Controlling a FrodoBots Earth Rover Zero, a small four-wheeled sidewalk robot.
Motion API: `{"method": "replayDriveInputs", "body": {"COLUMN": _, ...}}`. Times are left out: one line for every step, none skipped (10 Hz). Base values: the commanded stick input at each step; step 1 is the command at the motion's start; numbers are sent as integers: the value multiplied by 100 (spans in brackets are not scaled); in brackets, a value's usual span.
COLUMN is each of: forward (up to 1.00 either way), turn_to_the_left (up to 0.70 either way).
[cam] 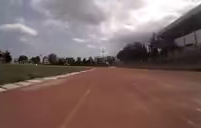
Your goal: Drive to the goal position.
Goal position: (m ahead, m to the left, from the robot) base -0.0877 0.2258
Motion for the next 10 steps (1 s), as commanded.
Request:
{"method": "replayDriveInputs", "body": {"forward": 45, "turn_to_the_left": 0}}
{"method": "replayDriveInputs", "body": {"forward": 45, "turn_to_the_left": 0}}
{"method": "replayDriveInputs", "body": {"forward": 45, "turn_to_the_left": 0}}
{"method": "replayDriveInputs", "body": {"forward": 45, "turn_to_the_left": 0}}
{"method": "replayDriveInputs", "body": {"forward": 45, "turn_to_the_left": 0}}
{"method": "replayDriveInputs", "body": {"forward": 45, "turn_to_the_left": 0}}
{"method": "replayDriveInputs", "body": {"forward": 45, "turn_to_the_left": 0}}
{"method": "replayDriveInputs", "body": {"forward": 45, "turn_to_the_left": 0}}
{"method": "replayDriveInputs", "body": {"forward": 45, "turn_to_the_left": 0}}
{"method": "replayDriveInputs", "body": {"forward": 45, "turn_to_the_left": 0}}
